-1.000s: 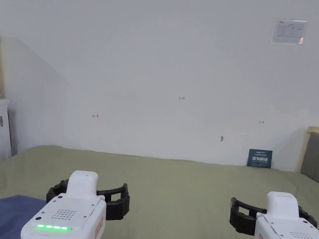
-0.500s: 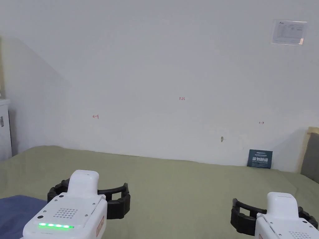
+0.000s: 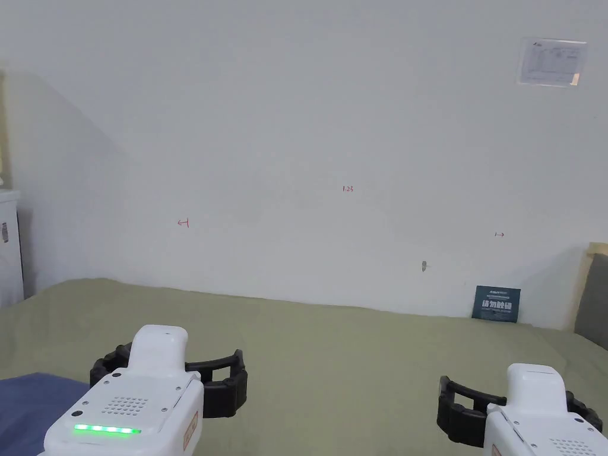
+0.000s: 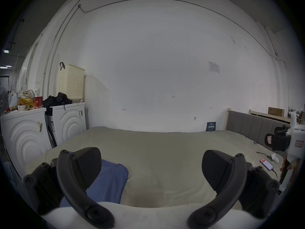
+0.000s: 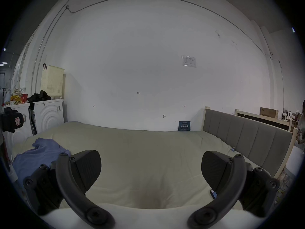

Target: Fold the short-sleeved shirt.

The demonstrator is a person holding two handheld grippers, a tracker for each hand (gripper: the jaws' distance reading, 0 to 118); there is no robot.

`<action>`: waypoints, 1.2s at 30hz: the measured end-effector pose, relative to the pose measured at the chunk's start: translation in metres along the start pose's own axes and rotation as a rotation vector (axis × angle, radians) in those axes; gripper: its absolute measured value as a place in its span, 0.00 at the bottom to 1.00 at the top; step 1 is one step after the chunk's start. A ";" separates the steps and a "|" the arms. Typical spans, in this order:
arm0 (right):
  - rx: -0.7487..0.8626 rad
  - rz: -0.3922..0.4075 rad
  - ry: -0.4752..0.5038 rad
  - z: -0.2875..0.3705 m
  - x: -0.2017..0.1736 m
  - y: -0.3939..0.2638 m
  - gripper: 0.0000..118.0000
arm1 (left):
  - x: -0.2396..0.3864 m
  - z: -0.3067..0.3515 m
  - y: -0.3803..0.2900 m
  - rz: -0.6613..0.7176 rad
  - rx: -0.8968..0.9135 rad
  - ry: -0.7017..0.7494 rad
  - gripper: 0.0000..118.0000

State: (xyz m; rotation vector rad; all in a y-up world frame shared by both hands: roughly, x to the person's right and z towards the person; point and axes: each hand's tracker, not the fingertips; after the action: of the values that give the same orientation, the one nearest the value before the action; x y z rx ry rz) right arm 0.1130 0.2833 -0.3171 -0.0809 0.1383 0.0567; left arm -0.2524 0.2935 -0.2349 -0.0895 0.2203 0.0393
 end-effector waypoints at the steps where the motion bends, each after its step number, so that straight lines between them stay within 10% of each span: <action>1: 0.003 0.001 0.001 0.000 0.000 0.000 1.00 | 0.000 0.000 0.000 -0.001 -0.003 -0.002 1.00; 36: 0.011 0.040 0.009 0.004 -0.001 -0.007 1.00 | 0.004 0.007 -0.006 0.015 0.052 -0.007 1.00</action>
State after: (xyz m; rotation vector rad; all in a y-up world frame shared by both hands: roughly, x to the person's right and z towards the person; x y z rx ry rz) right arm 0.1134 0.2766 -0.3126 -0.0672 0.1494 0.0956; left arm -0.2469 0.2887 -0.2286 -0.0356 0.2151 0.0488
